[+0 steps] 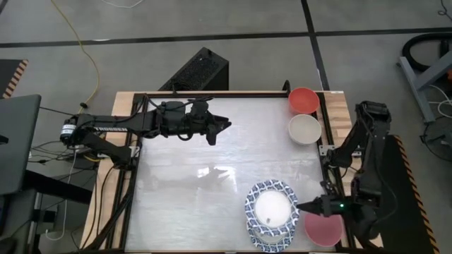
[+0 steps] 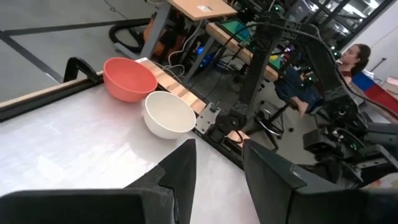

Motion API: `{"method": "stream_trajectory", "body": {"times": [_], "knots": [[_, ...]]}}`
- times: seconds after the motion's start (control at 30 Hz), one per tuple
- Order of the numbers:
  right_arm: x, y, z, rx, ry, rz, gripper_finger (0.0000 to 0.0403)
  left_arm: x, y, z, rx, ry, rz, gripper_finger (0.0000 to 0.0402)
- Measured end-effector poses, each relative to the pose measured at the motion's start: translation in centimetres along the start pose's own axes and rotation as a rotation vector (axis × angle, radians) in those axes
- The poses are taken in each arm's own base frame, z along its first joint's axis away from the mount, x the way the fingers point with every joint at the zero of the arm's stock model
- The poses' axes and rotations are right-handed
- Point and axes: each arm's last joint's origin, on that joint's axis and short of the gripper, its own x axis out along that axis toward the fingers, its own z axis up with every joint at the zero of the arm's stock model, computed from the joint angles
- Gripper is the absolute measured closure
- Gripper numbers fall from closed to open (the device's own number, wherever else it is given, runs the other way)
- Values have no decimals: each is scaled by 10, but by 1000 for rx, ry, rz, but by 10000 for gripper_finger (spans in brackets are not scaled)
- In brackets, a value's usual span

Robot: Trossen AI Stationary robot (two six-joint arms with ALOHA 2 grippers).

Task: Nest bowls inside each other
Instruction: Stack the top white blue patterned bowl on top of the white blue patterned bowls

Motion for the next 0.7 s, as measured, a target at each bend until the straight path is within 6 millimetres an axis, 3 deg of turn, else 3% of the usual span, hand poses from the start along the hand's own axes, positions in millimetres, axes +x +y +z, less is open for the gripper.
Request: {"method": "stream_trajectory", "body": {"times": [0.7], "knots": [[-3, -10, -2, 35, 178, -199, 388, 0, 1, 0, 4, 2, 7, 282]]}}
